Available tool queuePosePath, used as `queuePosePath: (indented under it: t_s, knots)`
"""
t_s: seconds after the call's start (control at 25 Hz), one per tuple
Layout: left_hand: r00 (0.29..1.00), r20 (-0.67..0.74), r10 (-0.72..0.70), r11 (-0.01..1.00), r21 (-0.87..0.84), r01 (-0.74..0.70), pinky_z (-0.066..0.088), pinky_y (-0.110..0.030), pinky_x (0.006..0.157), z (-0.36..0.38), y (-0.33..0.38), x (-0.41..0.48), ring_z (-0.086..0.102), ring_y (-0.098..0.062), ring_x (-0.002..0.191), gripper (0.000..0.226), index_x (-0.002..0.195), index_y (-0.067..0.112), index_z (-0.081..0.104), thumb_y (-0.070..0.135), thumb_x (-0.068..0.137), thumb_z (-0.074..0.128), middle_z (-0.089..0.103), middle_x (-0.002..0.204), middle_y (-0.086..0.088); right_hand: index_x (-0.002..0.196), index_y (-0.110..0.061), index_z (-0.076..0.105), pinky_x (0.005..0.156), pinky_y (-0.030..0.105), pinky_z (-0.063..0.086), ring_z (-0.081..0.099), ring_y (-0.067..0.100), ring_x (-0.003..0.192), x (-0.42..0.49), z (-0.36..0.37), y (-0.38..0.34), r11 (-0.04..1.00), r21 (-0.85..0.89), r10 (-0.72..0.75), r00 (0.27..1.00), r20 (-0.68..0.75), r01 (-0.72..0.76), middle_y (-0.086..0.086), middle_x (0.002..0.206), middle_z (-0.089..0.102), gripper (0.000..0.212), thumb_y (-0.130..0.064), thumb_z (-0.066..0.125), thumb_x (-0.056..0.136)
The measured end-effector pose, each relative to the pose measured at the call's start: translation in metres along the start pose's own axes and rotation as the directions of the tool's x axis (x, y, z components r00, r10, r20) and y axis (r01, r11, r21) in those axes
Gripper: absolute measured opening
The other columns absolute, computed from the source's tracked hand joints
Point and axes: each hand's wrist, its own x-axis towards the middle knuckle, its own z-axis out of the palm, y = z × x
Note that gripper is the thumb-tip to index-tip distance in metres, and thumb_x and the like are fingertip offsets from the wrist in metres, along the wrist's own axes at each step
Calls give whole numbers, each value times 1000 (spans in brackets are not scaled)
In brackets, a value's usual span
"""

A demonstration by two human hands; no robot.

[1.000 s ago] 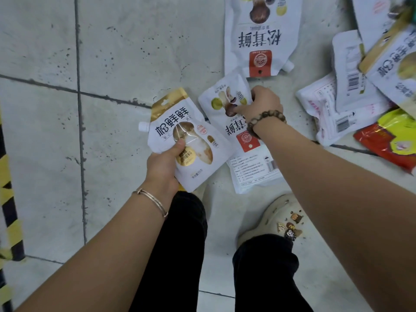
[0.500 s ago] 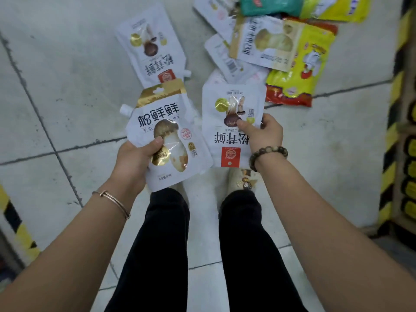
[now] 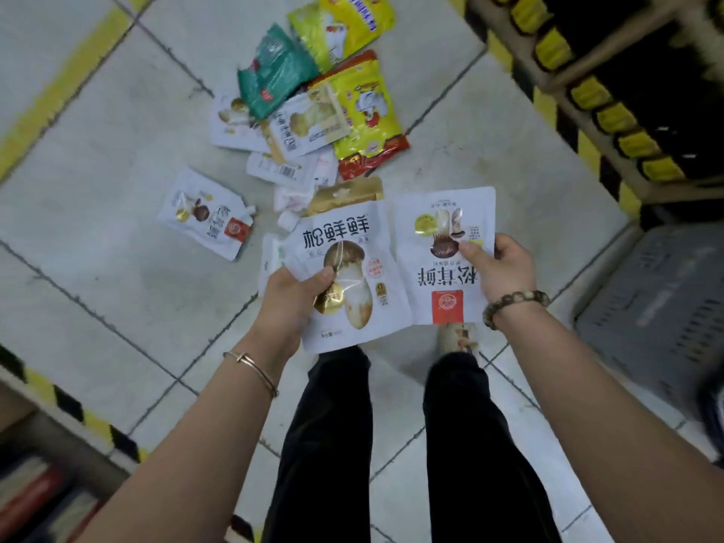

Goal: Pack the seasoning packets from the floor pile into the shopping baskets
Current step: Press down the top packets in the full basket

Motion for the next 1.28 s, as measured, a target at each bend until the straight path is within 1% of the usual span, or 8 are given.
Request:
queuePosePath:
  t_s: [0.28, 0.4, 0.56, 0.68, 0.88, 0.96, 1.16, 1.28]
  knots:
    - [969, 243, 38, 974, 207, -91, 55, -25, 57, 148, 12, -49, 72, -18, 78, 18, 101, 13, 68, 5, 92, 56, 75, 88, -2, 75, -24, 62, 46, 16, 50, 62, 4, 55, -9, -151, 15, 980, 198, 23, 978, -209, 19, -6, 71, 66, 14, -14, 67, 83]
    - [940, 337, 62, 941, 295, -168, 52, -18, 53, 234, -10, -66, 72, -14, 69, 15, 94, 8, 69, 2, 91, 55, 75, 79, -2, 74, -18, 62, 43, 12, 45, 58, -5, 47, -2, -231, 47, 950, 306, 49, 940, -336, 60, -10, 65, 64, 12, -10, 67, 83]
    - [904, 423, 65, 865, 427, -262, 50, -16, 52, 339, -50, -91, 67, -13, 64, 16, 86, 10, 70, 3, 90, 56, 72, 72, 0, 84, -7, 66, 51, 16, 48, 59, 0, 53, 8, -332, 96, 900, 423, 110, 887, -449, 103, -8, 66, 66, 3, -5, 67, 82]
    - [896, 443, -3, 833, 497, -242, 53, -20, 57, 410, -85, -114, 70, -19, 74, 18, 92, 14, 71, 4, 91, 55, 74, 84, -2, 79, -9, 66, 49, 14, 46, 58, -1, 51, 9, -403, 128, 860, 501, 182, 857, -482, 100, -11, 57, 67, 6, -4, 67, 81]
    - [897, 430, -101, 820, 547, -170, 54, -27, 60, 515, -134, -153, 72, -18, 77, 17, 98, 16, 71, 6, 88, 61, 75, 87, -1, 72, -15, 65, 62, 31, 50, 60, 18, 64, 14, -513, 171, 866, 496, 250, 808, -533, 59, 0, 68, 67, 12, -8, 69, 81]
    - [899, 428, -95, 820, 545, -173, 55, -30, 66, 550, -143, -161, 72, -20, 80, 16, 98, 15, 72, 8, 87, 64, 75, 89, -3, 72, -16, 66, 56, 29, 52, 63, 18, 62, 20, -546, 180, 871, 489, 253, 805, -536, 53, -1, 66, 68, 12, -10, 68, 82]
    - [917, 399, -19, 827, 521, -210, 53, -21, 50, 620, -151, -153, 71, -12, 66, 11, 89, 17, 73, 8, 84, 67, 75, 78, 2, 76, -18, 62, 72, 52, 53, 62, 43, 82, 55, -595, 186, 900, 436, 241, 811, -532, 19, 22, 88, 67, 17, -10, 57, 89]
    - [920, 390, 38, 826, 507, -249, 55, -24, 58, 662, -150, -130, 69, -10, 65, 11, 89, 17, 71, 7, 85, 67, 74, 77, 3, 89, -10, 62, 69, 51, 52, 60, 45, 83, 86, -615, 185, 928, 372, 214, 819, -532, -1, 24, 91, 65, 14, -6, 48, 92]
